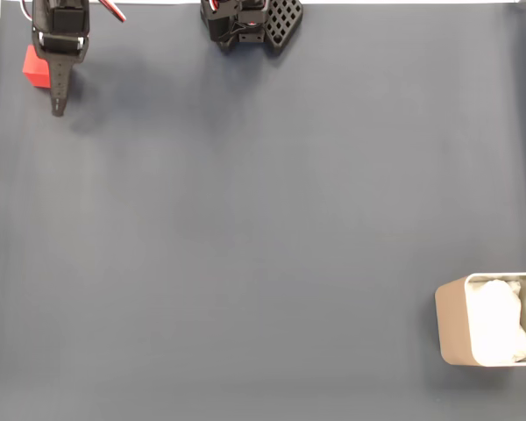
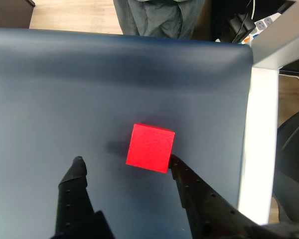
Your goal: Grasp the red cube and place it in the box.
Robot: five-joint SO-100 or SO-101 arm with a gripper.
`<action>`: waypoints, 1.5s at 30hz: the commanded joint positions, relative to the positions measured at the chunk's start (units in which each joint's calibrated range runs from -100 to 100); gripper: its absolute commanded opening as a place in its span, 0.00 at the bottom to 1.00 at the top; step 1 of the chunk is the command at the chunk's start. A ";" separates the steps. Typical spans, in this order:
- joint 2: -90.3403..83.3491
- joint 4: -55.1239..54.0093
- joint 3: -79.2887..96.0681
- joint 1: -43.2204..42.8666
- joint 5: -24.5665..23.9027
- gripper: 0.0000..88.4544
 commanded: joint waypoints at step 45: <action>0.16 -3.83 -6.27 -4.24 -2.78 0.43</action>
